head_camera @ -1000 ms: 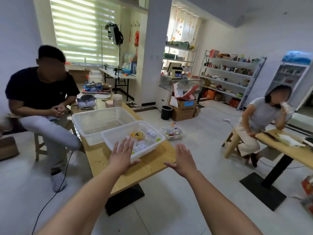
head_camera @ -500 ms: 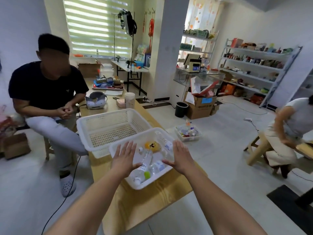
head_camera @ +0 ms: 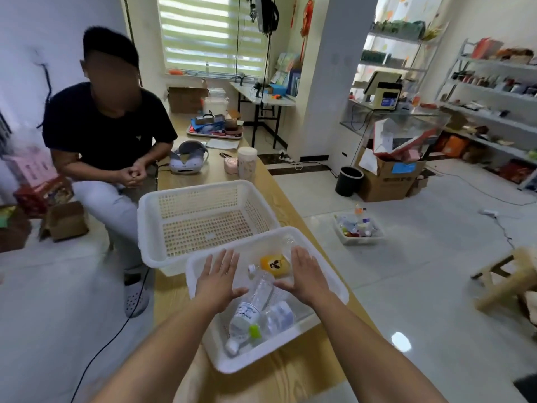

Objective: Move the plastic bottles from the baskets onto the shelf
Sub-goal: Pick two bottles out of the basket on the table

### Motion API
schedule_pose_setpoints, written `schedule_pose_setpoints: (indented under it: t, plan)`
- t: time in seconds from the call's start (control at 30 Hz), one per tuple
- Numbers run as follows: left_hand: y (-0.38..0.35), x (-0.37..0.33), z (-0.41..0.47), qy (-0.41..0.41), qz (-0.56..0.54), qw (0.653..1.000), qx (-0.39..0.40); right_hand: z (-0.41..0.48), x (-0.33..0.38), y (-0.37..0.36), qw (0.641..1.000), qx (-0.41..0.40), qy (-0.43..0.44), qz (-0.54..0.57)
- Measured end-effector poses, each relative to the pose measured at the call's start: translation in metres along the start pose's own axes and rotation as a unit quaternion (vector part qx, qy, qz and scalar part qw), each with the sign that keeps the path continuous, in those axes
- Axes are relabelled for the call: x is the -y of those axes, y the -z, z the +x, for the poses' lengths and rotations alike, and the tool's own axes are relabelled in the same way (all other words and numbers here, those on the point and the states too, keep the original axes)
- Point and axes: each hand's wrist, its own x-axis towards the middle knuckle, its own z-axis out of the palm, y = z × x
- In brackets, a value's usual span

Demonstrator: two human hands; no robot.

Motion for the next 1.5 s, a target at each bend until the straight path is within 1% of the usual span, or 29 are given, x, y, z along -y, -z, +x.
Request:
schedule_pose_setpoints:
  t: [0.2,0.3,0.47,0.53,0.63,0.7,0.77,0.87,0.93,1.07,1.27,1.4,1.5]
  plan:
    - [-0.006,-0.016,0.033,0.029,0.0,0.999,0.04,0.044,-0.023,-0.017,0.999,0.028,0.032,0.014]
    - [-0.018,-0.024,0.044,0.039,-0.011,0.997,0.069,0.06,-0.031,-0.03,0.998,0.049,0.046,0.012]
    - [-0.039,-0.031,0.058,0.043,-0.031,0.994,0.091,0.087,-0.04,-0.052,0.995,0.078,0.06,0.008]
    - [-0.048,-0.035,0.06,0.048,-0.04,0.992,0.111,0.092,-0.041,-0.061,0.995,0.074,0.067,-0.018]
    - [-0.06,-0.041,0.063,0.051,-0.063,0.985,0.154,0.097,-0.043,-0.068,0.995,0.044,0.074,-0.044]
    - [-0.066,-0.044,0.063,0.056,-0.083,0.976,0.196,0.1,-0.042,-0.069,0.998,0.008,0.053,-0.035]
    - [-0.073,-0.046,0.063,0.079,-0.126,0.959,0.24,0.103,-0.043,-0.067,0.999,-0.02,0.003,-0.027]
    - [-0.079,-0.047,0.064,0.127,-0.235,0.92,0.286,0.102,-0.052,-0.061,0.996,-0.03,-0.083,-0.031]
    - [-0.077,-0.048,0.066,0.128,-0.259,0.912,0.292,0.1,-0.057,-0.06,0.994,-0.027,-0.092,-0.054]
    - [-0.07,-0.048,0.07,0.11,-0.232,0.925,0.28,0.099,-0.055,-0.058,0.993,-0.015,-0.104,-0.061]
    - [-0.061,-0.048,0.069,0.09,-0.198,0.945,0.243,0.102,-0.057,-0.049,0.993,0.003,-0.118,0.008]
    - [-0.039,-0.033,0.075,0.052,-0.119,0.965,0.228,0.105,-0.06,-0.044,0.991,0.024,-0.124,0.041]
    - [-0.015,-0.021,0.085,0.008,-0.015,0.981,0.195,0.107,-0.059,-0.037,0.983,0.06,-0.143,0.095]
